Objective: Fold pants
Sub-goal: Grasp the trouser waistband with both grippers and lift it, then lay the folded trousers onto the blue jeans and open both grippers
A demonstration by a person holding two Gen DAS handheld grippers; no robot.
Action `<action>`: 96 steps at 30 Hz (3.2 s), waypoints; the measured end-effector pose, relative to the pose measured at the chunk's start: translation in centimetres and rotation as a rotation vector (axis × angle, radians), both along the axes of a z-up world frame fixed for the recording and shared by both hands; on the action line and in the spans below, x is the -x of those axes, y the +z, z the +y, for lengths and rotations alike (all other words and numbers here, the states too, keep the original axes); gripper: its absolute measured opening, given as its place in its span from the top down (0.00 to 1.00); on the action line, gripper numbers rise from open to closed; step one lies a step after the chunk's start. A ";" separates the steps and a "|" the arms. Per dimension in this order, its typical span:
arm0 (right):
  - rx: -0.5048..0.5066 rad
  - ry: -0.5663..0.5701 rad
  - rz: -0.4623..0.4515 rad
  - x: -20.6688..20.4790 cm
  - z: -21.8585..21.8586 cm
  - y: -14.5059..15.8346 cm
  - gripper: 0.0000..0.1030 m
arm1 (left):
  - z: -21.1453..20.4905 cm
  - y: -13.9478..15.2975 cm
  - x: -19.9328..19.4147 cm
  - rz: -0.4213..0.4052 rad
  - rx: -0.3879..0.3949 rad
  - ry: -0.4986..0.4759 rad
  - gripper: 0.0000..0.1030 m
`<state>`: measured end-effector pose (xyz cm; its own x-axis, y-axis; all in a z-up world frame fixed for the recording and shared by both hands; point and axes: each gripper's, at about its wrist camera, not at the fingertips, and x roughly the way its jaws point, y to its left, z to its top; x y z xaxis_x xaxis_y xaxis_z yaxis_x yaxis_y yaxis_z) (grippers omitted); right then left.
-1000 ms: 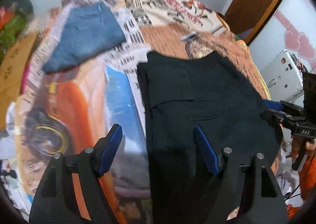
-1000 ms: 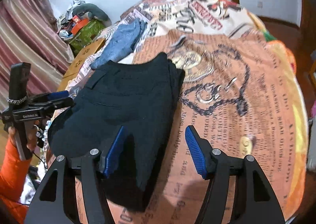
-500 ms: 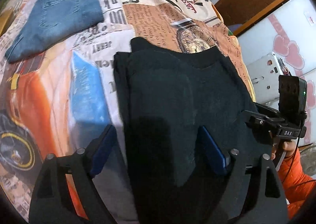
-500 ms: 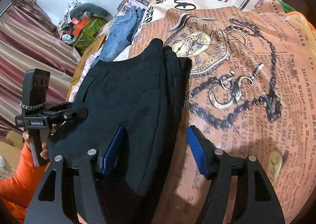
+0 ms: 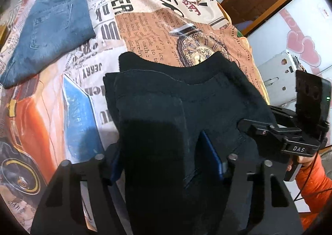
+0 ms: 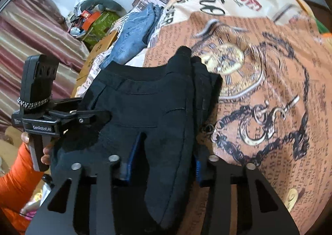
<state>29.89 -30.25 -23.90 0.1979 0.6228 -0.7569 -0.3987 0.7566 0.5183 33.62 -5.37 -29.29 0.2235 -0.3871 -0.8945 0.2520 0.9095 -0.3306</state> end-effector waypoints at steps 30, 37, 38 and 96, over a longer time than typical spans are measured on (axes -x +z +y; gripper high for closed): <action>-0.086 0.054 -0.482 -6.3 8.3 13.2 0.80 | 8.9 16.6 -2.6 -0.531 -0.074 0.187 0.71; -0.138 0.049 -0.500 -11.8 13.2 13.3 0.80 | 13.9 17.0 -7.4 -0.565 -0.087 0.263 0.71; -0.145 0.046 -0.498 -12.6 13.9 13.0 0.80 | 14.5 16.8 -8.2 -0.566 -0.090 0.271 0.71; -0.099 -0.032 -0.786 -5.8 14.1 21.8 0.58 | 13.6 25.9 1.8 -0.884 -0.303 0.430 0.45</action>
